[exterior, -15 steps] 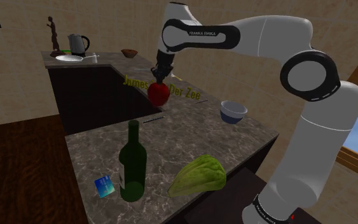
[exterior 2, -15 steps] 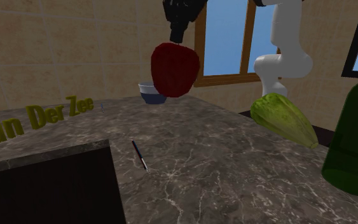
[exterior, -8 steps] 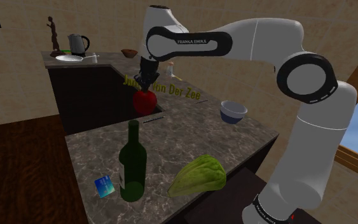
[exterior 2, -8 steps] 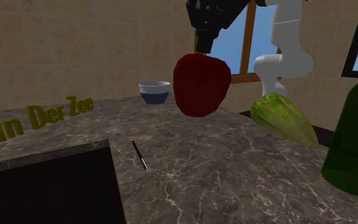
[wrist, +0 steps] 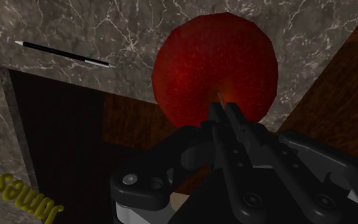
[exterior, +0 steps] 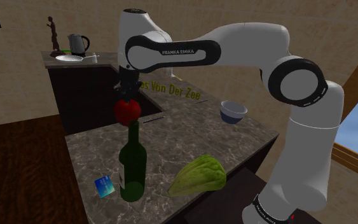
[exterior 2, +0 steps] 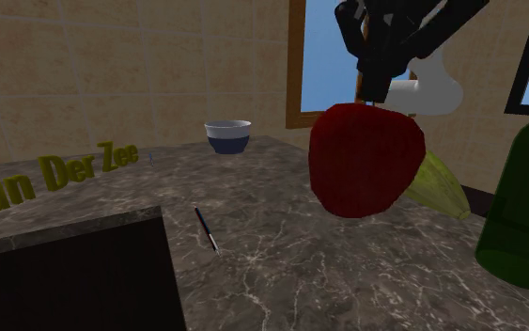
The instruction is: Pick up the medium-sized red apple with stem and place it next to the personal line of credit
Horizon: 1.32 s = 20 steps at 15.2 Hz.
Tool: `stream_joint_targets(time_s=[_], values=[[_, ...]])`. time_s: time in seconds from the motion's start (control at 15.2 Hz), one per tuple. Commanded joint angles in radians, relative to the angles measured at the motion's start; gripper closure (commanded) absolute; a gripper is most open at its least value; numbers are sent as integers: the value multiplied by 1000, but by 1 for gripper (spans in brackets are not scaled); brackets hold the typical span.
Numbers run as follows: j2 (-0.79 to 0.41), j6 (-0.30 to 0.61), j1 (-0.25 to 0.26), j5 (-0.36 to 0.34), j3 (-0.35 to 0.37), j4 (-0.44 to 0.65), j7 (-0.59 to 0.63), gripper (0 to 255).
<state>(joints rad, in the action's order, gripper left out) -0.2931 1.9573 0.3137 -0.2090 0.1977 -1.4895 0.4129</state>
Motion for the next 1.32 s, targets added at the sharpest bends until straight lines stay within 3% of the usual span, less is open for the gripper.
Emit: stream_joint_targets(time_s=[0.0,0.53,0.86,1.25], values=[[-45,-5,34,-20,10,42,47,255],[-235,-67,177,-89,31,264,195,255],[-412,-153,285,-127,28,513,260,255],[-402,-67,274,-131,27,415,279,255]])
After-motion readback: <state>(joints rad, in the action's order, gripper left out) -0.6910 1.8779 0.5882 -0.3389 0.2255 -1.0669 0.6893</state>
